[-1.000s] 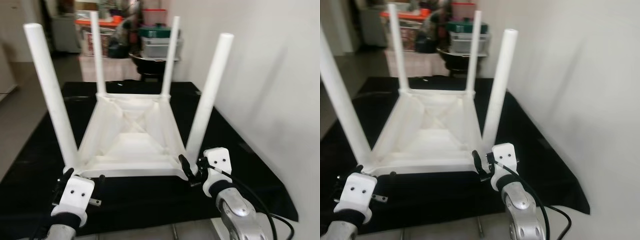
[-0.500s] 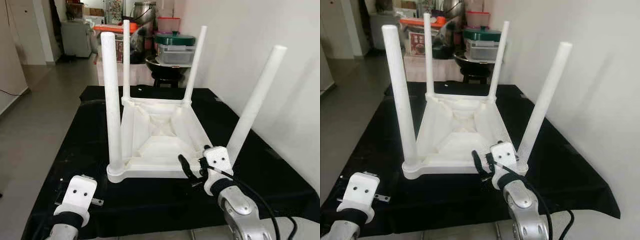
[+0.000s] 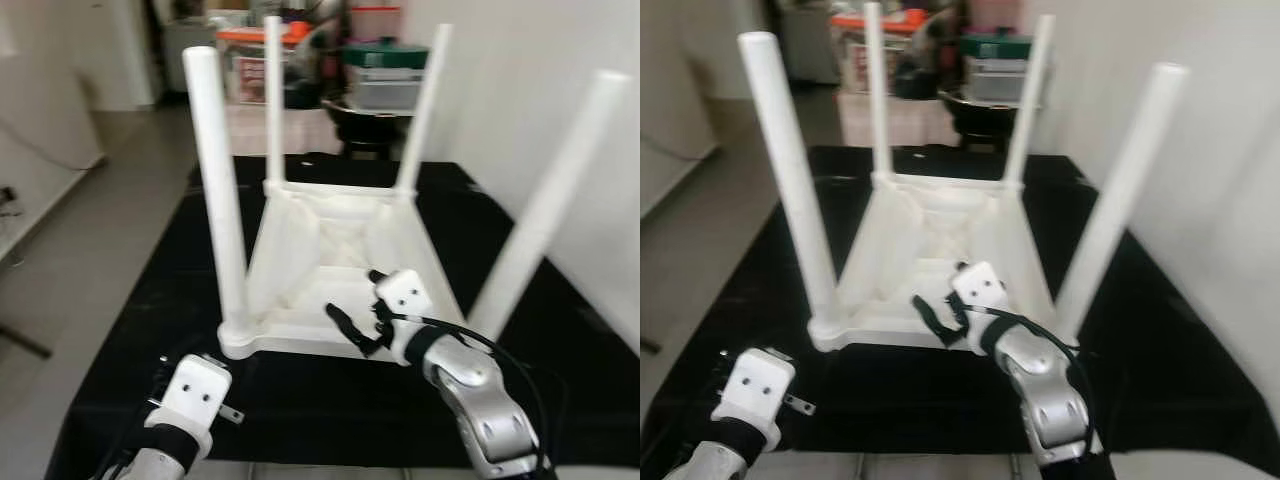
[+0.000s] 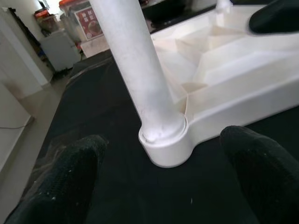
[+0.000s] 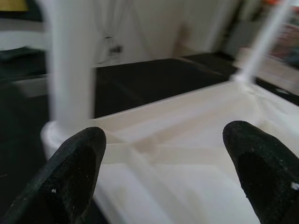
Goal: Building children table
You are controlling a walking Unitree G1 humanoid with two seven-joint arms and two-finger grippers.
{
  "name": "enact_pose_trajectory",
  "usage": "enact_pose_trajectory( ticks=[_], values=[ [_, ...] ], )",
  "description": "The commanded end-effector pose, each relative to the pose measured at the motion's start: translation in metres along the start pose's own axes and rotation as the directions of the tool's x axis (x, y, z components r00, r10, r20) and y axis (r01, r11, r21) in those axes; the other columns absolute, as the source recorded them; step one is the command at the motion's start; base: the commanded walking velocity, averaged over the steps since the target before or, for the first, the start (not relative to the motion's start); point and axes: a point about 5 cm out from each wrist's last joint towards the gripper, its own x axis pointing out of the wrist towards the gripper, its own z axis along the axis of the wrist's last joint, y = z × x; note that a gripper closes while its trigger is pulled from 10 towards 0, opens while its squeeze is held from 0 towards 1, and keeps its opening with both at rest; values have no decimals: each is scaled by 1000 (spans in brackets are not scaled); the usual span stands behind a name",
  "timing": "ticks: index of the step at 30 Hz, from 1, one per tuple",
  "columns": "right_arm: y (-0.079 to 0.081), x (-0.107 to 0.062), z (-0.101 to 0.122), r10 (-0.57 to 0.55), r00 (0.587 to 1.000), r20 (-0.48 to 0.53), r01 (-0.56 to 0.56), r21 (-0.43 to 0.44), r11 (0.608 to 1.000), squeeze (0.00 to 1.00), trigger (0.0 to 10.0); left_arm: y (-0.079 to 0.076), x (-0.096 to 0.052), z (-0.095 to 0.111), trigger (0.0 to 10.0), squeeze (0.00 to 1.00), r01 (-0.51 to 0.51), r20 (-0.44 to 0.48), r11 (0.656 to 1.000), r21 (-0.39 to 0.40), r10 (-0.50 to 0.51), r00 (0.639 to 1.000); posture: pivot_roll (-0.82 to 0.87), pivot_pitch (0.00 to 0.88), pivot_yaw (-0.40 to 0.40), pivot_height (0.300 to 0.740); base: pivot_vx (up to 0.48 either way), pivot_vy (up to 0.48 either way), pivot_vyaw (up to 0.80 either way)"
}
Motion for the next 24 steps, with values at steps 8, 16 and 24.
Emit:
enact_pose_trajectory(
  ticks=[8, 16, 24],
  values=[
    [4, 4, -13, 203, 959, -198, -213, -29, 977, 0, 10000, -16, -5, 6, 10000, 0, 146, 23, 989, -19, -146, 989, 80, 4, -75, 740, 0, 0, 0],
    [13, 12, -35, 251, 869, -426, -276, 3, 961, 0, 10000, -16, -13, 3, 10000, 0, 154, -6, 988, -12, -154, 988, 91, 19, -76, 740, 0, 0, 0],
    [17, 20, -43, 286, 803, -523, -306, 50, 951, 0, 10000, -18, -17, 6, 10000, 0, 171, -7, 985, -7, -171, 985, 94, 38, -78, 740, 0, 0, 0]
  ],
)
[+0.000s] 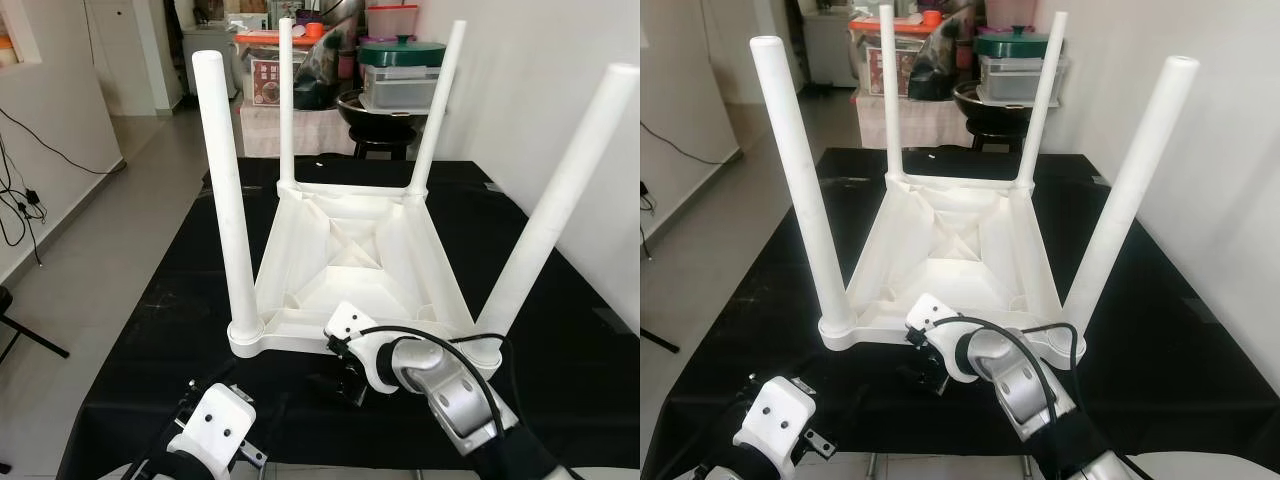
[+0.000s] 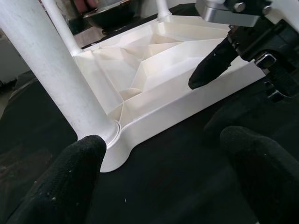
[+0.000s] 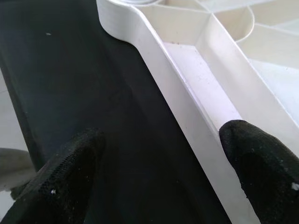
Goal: Building children table
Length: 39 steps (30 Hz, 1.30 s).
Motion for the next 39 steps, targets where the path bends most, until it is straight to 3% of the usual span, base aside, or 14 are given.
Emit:
enact_pose_trajectory(
  ticks=[1, 11, 12, 13, 14, 19, 20, 24, 32, 35, 39],
  values=[
    [1, 6, -4, 17, 998, -60, -16, 22, 1000, 0, 10000, -1, -2, 1, 10000, 0, 18, -12, 1000, 18, -18, 1000, 94, 44, -79, 740, 0, 0, 0],
    [-2, 14, 15, 37, 996, -86, -37, 11, 999, 0, 10000, -4, -5, 4, 10000, 0, 10, -12, 1000, 12, -10, 1000, 99, 60, -87, 740, 0, 0, 0],
    [-1, 18, 19, 41, 994, -102, -41, 3, 999, 0, 2039, -5, -6, 5, 10000, 0, 8, -13, 1000, 10, -8, 1000, 103, 73, -95, 740, 0, 0, 0],
    [-1, 18, 19, 41, 994, -102, -41, 3, 999, 0, 2039, -5, -6, 5, 10000, 0, 8, -13, 1000, 10, -8, 1000, 103, 73, -95, 740, 0, 0, 0],
    [0, 22, 23, 47, 992, -113, -48, -4, 999, 0, 0, -5, -7, 6, 10000, 0, 7, -13, 1000, 9, -6, 1000, 103, 75, -96, 740, 0, 0, 0],
    [0, 28, 29, 49, 992, -118, -51, -16, 999, 0, 0, -7, -8, 7, 10000, 0, 5, -15, 1000, 10, -5, 1000, 106, 82, -102, 740, 0, 0, 0],
    [2, 31, 41, 62, 995, -84, -66, -50, 997, 0, 0, -9, -9, 10, 10000, 0, 8, -16, 1000, 15, -8, 1000, 110, 101, -109, 740, 0, 0, 0],
    [5, 33, 49, 75, 995, -58, -80, -88, 993, 0, 0, -10, -11, 11, 10000, 0, 11, -16, 1000, 18, -11, 1000, 111, 107, -110, 740, 0, 0, 0],
    [15, 35, 70, 118, 992, 34, -103, -284, 953, 0, 0, -11, -13, 15, 10000, 0, 20, -20, 999, 40, -19, 1000, 115, 128, -113, 740, 0, 0, 0],
    [26, 32, 84, 188, 970, 156, -116, -382, 917, 0, 0, -9, -12, 16, 10000, 0, 24, -20, 997, 72, -23, 1000, 118, 138, -114, 740, 0, 0, 0],
    [32, 30, 91, 225, 952, 207, -127, -400, 908, 0, 0, -7, -11, 17, 10000, 0, 21, -18, 997, 79, -19, 1000, 117, 140, -113, 740, 0, 0, 0]
  ],
)
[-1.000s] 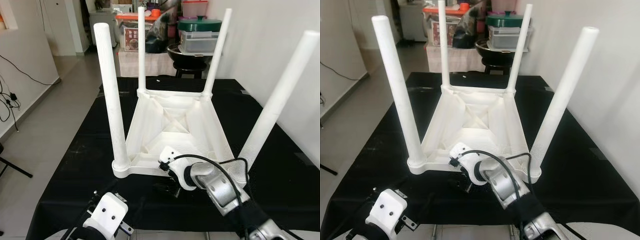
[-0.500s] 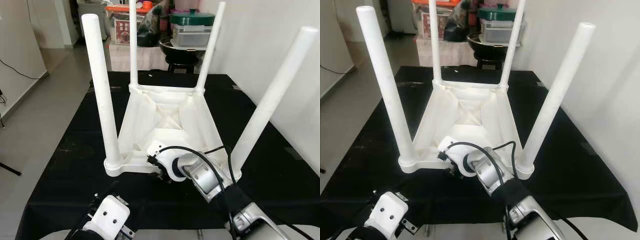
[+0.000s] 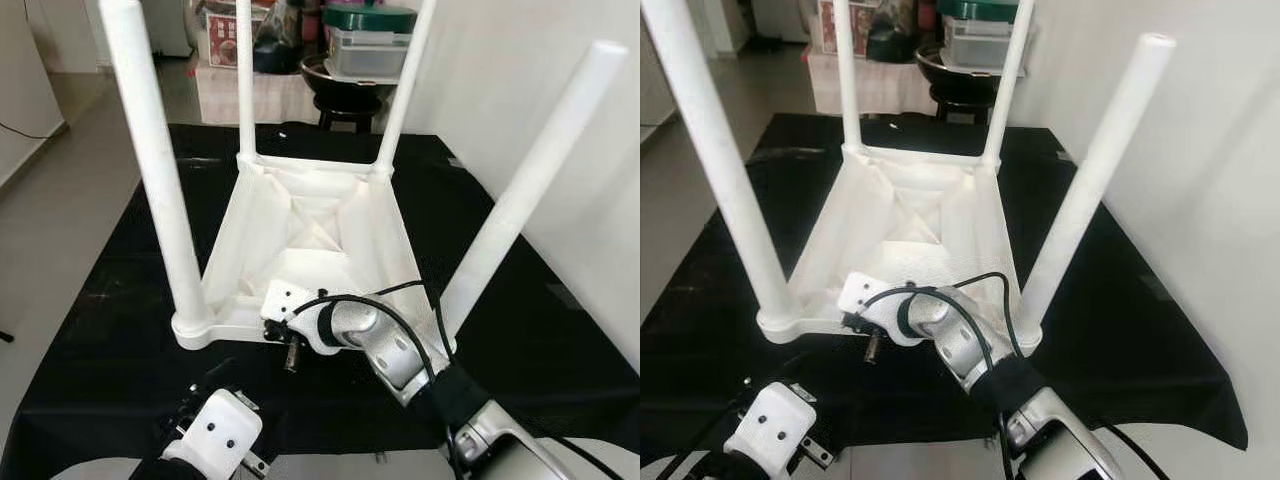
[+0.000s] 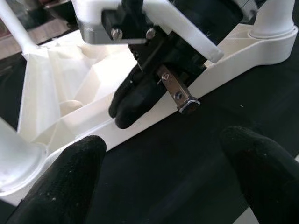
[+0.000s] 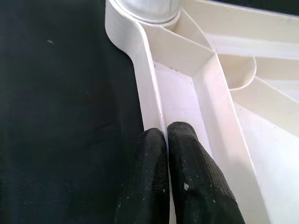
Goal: Building children table
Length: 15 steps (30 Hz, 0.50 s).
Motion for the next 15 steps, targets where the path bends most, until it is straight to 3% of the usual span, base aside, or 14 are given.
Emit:
enact_pose_trajectory(
  ticks=[1, 3, 7, 8, 12, 14, 15],
  values=[
    [12, 0, 28, 78, 983, 169, -72, -42, 997, 0, 0, 2, 0, 1, 10000, 0, 13, -9, 999, 30, -13, 1000, 114, 142, -108, 740, 0, 0, 0],
    [21, -4, 44, 140, 952, 270, -125, -72, 989, 0, 0, 4, 1, 2, 10000, 0, 11, -4, 999, 37, -10, 1000, 112, 142, -101, 740, 0, 0, 0],
    [28, -6, 50, 176, 935, 309, -152, -101, 983, 0, 0, 4, 1, 3, 10000, 0, 15, -2, 999, 44, -15, 1000, 112, 142, -101, 740, 0, 0, 0],
    [35, -6, 53, 211, 919, 333, -174, -138, 975, 0, 0, 4, 1, 4, 10000, 0, 19, -2, 999, 48, -19, 1000, 112, 142, -95, 740, 0, 0, 0],
    [40, -5, 54, 226, 914, 337, -179, -164, 970, 0, 0, 4, 1, 4, 10000, 0, 21, -2, 999, 50, -21, 1000, 112, 142, -95, 740, 0, 0, 0],
    [41, 2, 48, 198, 945, 262, -138, -232, 963, 0, 0, 4, 2, 4, 10000, 0, 24, -2, 998, 53, -24, 1000, 113, 140, -92, 740, 0, 0, 0],
    [37, 6, 45, 165, 958, 233, -115, -214, 970, 0, 9961, 4, 2, 4, 10000, 0, 25, -2, 998, 54, -25, 1000, 114, 139, -93, 740, 0, 0, 0]
  ],
)
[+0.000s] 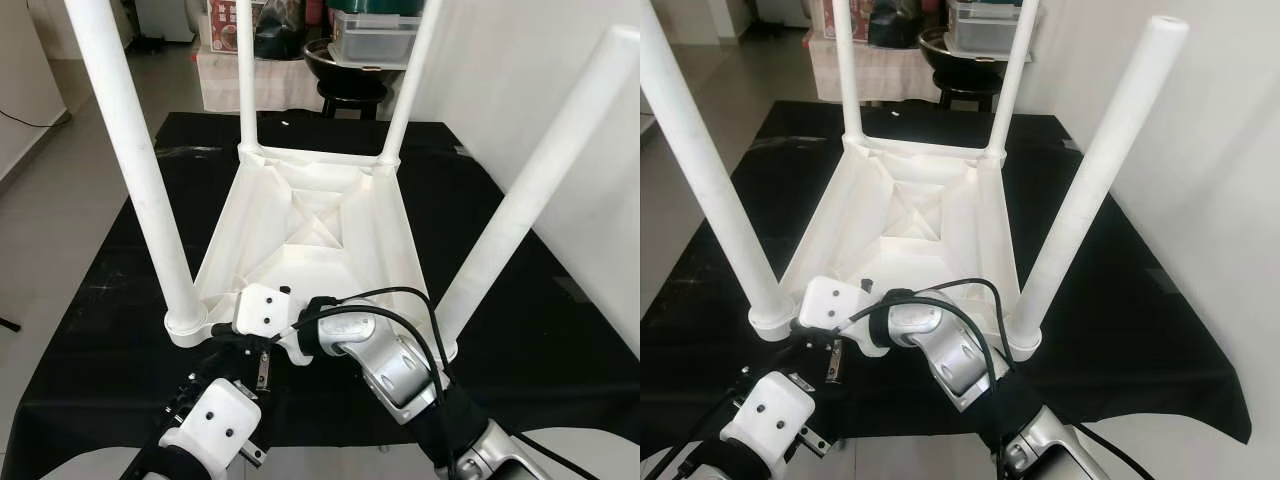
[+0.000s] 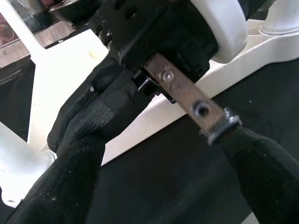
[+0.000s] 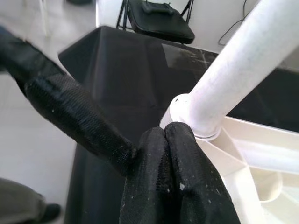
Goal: Building children table
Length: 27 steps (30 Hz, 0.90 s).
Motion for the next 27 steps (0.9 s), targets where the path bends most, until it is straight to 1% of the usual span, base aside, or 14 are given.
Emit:
enact_pose_trajectory(
  ticks=[1, 2, 4, 5, 6, 7, 9, 10, 12, 16, 21, 22, 25, 27],
  values=[
    [8, 10, 0, 38, 999, -19, -39, -38, 999, 0, 9961, -1, 0, 0, 10000, 0, 20, -2, 1000, 14, -20, 1000, 114, 139, -93, 740, 0, 0, 0],
    [4, 9, -5, 22, 998, -55, -23, -27, 999, 0, 10000, -1, 0, 1, 10000, 0, 22, -1, 1000, 16, -22, 1000, 114, 139, -93, 740, 0, 0, 0],
    [0, 8, -8, 14, 997, -72, -15, -14, 1000, 0, 10000, -1, 0, 1, 10000, 0, 22, 0, 1000, 17, -23, 1000, 114, 139, -93, 740, 0, 0, 0],
    [-6, 4, -11, -5, 995, -96, 6, 10, 1000, 906, 10000, 0, 0, 0, 10000, 0, 22, -1, 1000, 17, -22, 1000, 117, 137, -93, 740, 0, 0, 0],
    [-11, -2, -16, -8, 992, -122, 12, 28, 1000, 1000, 10000, 0, 0, 0, 10000, 0, 24, -4, 1000, 17, -24, 1000, 117, 137, -93, 740, 0, 0, 0],
    [-11, -2, -16, -8, 992, -122, 12, 28, 1000, 1000, 10000, 0, 0, 0, 10000, 0, 24, -4, 1000, 17, -24, 1000, 117, 137, -93, 740, 0, 0, 0],
    [-19, -13, -23, -21, 986, -168, 31, 58, 998, 1000, 10000, -1, -1, -2, 10000, 0, 28, -10, 999, 15, -28, 1000, 109, 133, -91, 740, 0, 0, 0],
    [-19, -13, -23, -21, 986, -168, 31, 58, 998, 1000, 10000, -1, -1, -2, 10000, 0, 28, -10, 999, 15, -28, 1000, 109, 133, -91, 740, 0, 0, 0],
    [-25, -22, -31, -34, 975, -218, 51, 74, 996, 1000, 10000, -3, -3, -3, 10000, 0, 33, -18, 999, 11, -33, 999, 105, 131, -89, 740, 0, 0, 0],
    [-26, -27, -35, -30, 969, -245, 51, 81, 995, 1000, 10000, -4, -4, -4, 10000, 0, 32, -24, 999, 7, -32, 999, 105, 131, -90, 740, 0, 0, 0],
    [-35, -45, -51, -9, 939, -343, 54, 120, 991, 1000, 10000, 0, -13, -12, 10000, 0, -20, -80, 1000, 16, 21, 997, 108, 137, -90, 740, 0, 0, 0],
    [-35, -49, -55, 8, 929, -369, 42, 127, 991, 0, 10000, 1, -16, -14, 10000, 0, -37, -92, 999, 23, 39, 995, 109, 139, -91, 740, 0, 0, 0],
    [-35, -51, -56, 19, 923, -384, 35, 133, 990, 0, 10000, 2, -17, -14, 10000, 0, -47, -98, 999, 27, 49, 994, 109, 139, -91, 740, 0, 0, 0],
    [-39, -54, -62, 4, 900, -435, 67, 149, 987, 0, 10000, 5, -20, -14, 10000, 0, -74, -102, 997, 33, 77, 992, 111, 142, -92, 740, 0, 0, 0]
  ],
)
